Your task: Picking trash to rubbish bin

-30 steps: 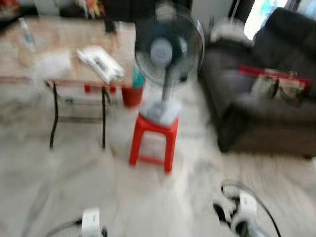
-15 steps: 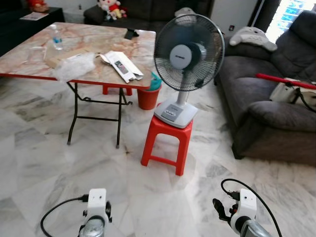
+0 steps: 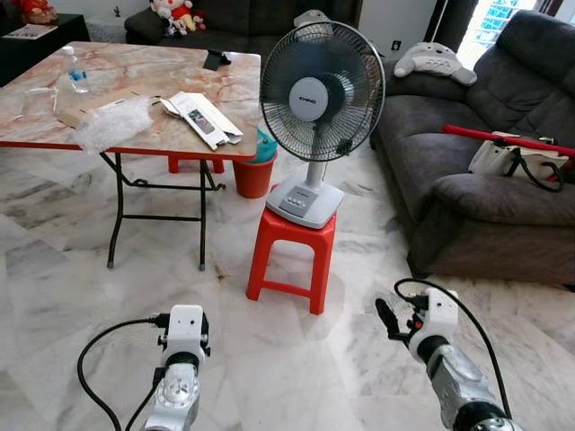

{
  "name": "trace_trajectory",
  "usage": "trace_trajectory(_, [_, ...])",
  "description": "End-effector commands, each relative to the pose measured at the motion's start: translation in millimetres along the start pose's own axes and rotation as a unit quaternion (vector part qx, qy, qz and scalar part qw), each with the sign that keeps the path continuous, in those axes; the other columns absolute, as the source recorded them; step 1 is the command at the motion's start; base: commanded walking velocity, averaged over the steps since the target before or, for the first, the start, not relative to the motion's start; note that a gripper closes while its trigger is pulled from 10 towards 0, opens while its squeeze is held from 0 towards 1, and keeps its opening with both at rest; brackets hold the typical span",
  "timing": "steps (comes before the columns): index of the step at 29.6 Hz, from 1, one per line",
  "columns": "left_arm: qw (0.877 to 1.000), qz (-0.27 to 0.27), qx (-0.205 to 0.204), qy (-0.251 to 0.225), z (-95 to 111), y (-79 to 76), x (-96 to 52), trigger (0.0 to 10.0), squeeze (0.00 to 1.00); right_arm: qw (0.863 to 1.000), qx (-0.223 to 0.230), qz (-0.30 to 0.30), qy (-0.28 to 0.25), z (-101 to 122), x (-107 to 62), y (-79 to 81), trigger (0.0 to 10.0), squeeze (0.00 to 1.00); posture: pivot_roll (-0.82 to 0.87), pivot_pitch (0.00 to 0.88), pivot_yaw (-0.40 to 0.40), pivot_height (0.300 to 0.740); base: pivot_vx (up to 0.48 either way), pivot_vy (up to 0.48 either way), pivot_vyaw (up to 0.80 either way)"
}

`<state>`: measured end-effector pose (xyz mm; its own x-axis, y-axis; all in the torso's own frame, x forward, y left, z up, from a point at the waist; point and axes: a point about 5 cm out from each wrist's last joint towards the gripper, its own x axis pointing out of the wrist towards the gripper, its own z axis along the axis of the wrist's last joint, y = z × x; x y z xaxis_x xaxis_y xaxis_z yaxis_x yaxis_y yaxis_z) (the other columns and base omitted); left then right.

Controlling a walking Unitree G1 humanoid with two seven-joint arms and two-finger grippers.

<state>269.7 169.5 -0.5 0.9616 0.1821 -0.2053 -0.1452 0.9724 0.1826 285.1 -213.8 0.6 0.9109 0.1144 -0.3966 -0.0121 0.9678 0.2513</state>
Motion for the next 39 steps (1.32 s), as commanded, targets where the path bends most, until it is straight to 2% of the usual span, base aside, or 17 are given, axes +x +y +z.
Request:
trace_trajectory(1, [1.000,0.004,-0.006,-0.012,8.3,-3.2,4.4,10.0,0.00,1.000,0.002,-0.002,-0.023,11.0,3.4,0.9,10.0,0.00,0.02,0.000,-0.079,0.740,0.000,0.000,0.00])
trace_trajectory(2, [1.000,0.007,-0.005,-0.010,8.2,-3.0,4.7,10.0,0.00,1.000,0.002,0.000,-0.024,11.7,3.8,1.5,10.0,0.00,0.02,0.000,-0.079,0.740,0.000,0.000,0.00])
trace_trajectory(6, [0.998,0.008,-0.017,-0.052,29.3,-3.5,14.0,10.0,0.00,0.994,-0.016,0.031,-0.100,49.0,15.8,17.7,10.0,0.00,0.02,0.000,-0.070,0.740,0.000,0.000,0.00])
trace_trajectory(7, [0.997,0.003,-0.010,-0.081,40.9,-4.8,16.9,10.0,0.00,0.991,-0.017,0.040,-0.129,62.4,18.3,22.5,10.0,0.00,0.02,0.000,-0.070,0.740,0.000,0.000,0.00])
trace_trajectory(8, [0.994,0.011,-0.024,-0.104,54.3,-3.6,21.1,10.0,0.00,0.986,-0.020,0.050,-0.159,76.2,20.6,28.9,10.0,0.00,0.01,0.000,-0.066,0.740,0.000,0.000,0.00])
trace_trajectory(11, [0.993,0.017,-0.035,-0.113,60.2,-2.4,23.1,10.0,0.00,0.984,-0.025,0.054,-0.170,81.5,21.3,31.8,10.0,0.00,0.01,0.000,-0.066,0.740,0.000,0.000,0.00])
trace_trajectory(14, [0.988,0.016,-0.038,-0.150,85.4,-1.7,31.9,10.0,0.00,0.977,-0.020,0.057,-0.206,98.2,23.2,39.3,10.0,0.00,0.02,0.000,-0.062,0.740,0.000,0.164,0.00])
trace_trajectory(21, [0.986,0.018,-0.041,-0.164,99.8,-1.0,34.8,10.0,0.00,0.971,-0.023,0.078,-0.225,105.4,24.4,52.7,10.0,0.00,0.02,0.000,-0.064,0.740,0.000,0.258,0.00])
trace_trajectory(22, [0.986,0.027,-0.058,-0.157,101.0,0.1,35.3,10.0,0.00,0.970,-0.024,0.080,-0.229,108.4,24.9,55.2,10.0,0.00,0.02,0.000,-0.066,0.740,0.000,0.262,0.00])
trace_trajectory(27, [0.982,0.017,-0.049,-0.184,120.0,-2.8,35.4,10.0,0.00,0.964,-0.026,0.093,-0.248,120.3,25.0,63.3,10.0,0.00,0.01,0.007,-0.067,0.740,0.000,0.259,0.00])
trace_trajectory(29, [0.977,0.006,-0.023,-0.210,138.7,-6.0,36.1,10.0,0.00,0.959,-0.029,0.101,-0.261,127.4,24.6,70.4,10.0,0.00,0.01,0.006,-0.066,0.740,0.000,0.259,0.00])
trace_trajectory(35, [0.977,-0.002,-0.013,-0.215,154.3,-8.5,39.3,10.0,0.00,0.956,-0.023,0.105,-0.274,133.1,23.6,76.1,10.0,0.00,0.00,0.000,-0.056,0.740,0.000,0.259,0.00])
trace_trajectory(39, [0.976,-0.011,-0.009,-0.218,167.6,-10.9,39.7,10.0,0.00,0.951,-0.019,0.122,-0.285,137.1,21.7,88.5,10.0,0.00,-0.01,0.000,-0.050,0.740,0.000,0.255,0.00])
